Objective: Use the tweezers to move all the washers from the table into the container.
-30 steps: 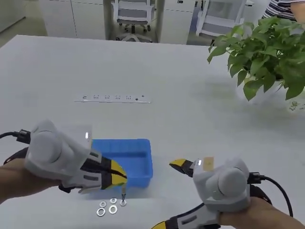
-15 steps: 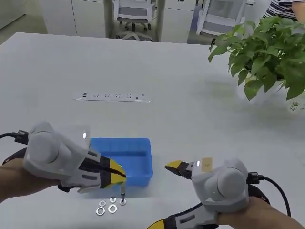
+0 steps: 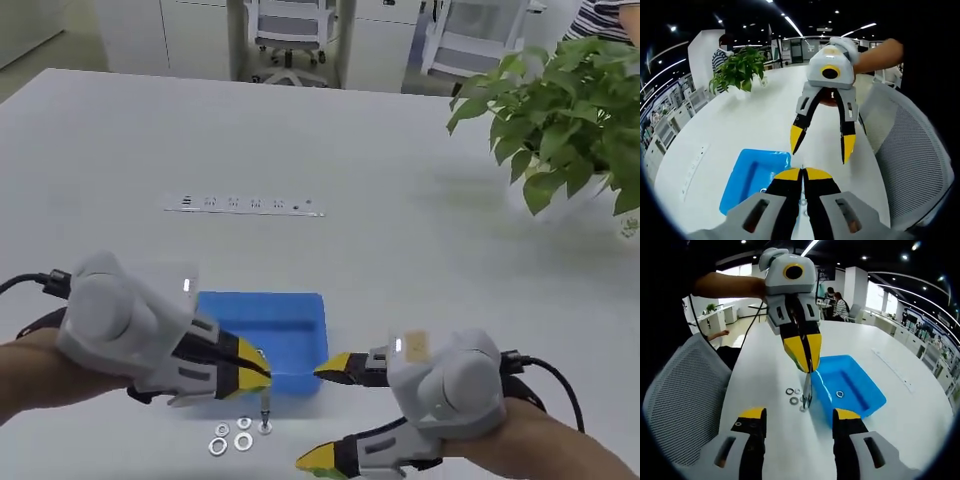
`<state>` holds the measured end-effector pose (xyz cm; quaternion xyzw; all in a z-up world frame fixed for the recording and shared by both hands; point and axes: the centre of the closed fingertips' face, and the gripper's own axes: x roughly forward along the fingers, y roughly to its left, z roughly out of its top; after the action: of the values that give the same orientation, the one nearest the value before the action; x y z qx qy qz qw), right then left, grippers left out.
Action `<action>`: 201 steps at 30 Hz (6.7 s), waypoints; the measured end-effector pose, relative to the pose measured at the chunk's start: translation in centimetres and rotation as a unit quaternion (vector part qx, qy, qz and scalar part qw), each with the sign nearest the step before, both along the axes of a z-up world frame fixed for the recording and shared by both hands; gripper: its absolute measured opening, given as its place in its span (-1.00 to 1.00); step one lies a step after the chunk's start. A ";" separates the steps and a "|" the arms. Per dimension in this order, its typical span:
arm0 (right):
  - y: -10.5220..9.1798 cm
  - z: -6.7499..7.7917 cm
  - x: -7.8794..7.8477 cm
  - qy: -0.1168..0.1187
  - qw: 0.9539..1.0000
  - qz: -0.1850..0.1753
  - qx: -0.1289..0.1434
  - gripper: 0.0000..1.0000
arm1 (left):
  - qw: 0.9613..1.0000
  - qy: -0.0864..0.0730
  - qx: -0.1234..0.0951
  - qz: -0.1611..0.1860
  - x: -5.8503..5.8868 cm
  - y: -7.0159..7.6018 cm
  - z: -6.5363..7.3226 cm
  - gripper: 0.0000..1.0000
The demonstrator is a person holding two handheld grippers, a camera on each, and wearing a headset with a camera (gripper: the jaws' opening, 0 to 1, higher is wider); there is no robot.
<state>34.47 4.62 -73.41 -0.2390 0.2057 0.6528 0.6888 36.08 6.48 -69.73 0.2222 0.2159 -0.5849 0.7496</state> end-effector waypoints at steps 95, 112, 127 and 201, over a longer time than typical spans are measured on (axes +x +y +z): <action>5.5 4.0 2.8 -0.050 0.990 0.131 -0.020 -0.82 | 0.985 0.022 -0.098 0.142 -3.2 3.6 2.8 0.67; 4.5 3.5 7.1 -0.069 0.993 0.097 -0.017 -0.81 | 0.976 0.015 -0.103 0.189 -3.6 5.3 2.8 0.98; 4.7 1.4 8.3 -0.057 0.993 0.098 -0.021 -0.81 | 0.973 0.008 -0.105 0.203 -2.5 5.9 2.9 0.98; 4.6 -2.5 7.9 -0.024 0.993 0.110 -0.023 -0.79 | 0.993 -0.044 -0.047 0.098 5.9 1.0 0.7 -0.88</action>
<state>42.37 9.18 -75.91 -0.2918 0.1762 0.7137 0.6119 41.97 7.48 -69.00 0.1905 0.1758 -0.5077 0.8216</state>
